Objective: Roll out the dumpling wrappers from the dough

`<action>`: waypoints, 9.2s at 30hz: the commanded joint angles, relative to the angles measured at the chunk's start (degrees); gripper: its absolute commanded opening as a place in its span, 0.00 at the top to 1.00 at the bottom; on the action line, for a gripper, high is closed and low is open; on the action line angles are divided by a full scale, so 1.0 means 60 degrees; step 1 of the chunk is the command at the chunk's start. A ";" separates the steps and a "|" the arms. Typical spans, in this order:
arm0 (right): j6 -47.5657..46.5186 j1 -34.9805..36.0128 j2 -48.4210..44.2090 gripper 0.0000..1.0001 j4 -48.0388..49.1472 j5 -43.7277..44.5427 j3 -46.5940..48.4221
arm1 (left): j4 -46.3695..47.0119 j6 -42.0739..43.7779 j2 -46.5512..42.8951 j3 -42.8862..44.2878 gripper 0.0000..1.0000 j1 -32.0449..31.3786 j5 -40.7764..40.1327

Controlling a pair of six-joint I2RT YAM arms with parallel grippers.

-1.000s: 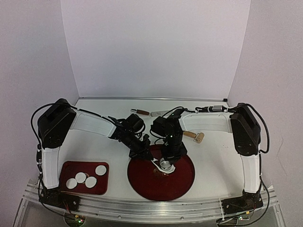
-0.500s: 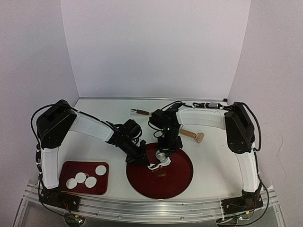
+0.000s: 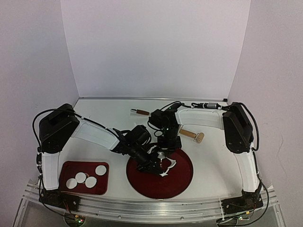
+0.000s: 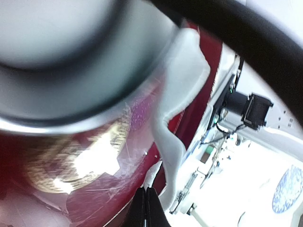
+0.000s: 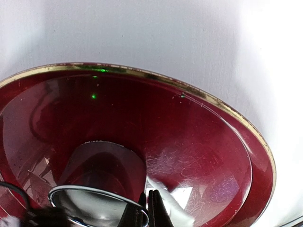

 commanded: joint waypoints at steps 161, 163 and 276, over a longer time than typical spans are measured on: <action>-0.2831 -0.7152 -0.4232 0.45 0.0904 -0.0289 -0.4534 | -0.1041 -0.0951 0.5271 0.8974 0.73 0.5995 -0.0140; -0.2859 -0.7147 -0.4249 0.44 0.0903 -0.0330 -0.4494 | -0.0929 -0.0995 0.5250 0.8929 0.81 0.5989 -0.0183; -0.2254 -0.2088 -0.1753 1.00 0.2912 -0.2095 -0.4384 | -0.3329 -0.2206 -0.8567 -0.4095 1.00 0.2182 -0.8704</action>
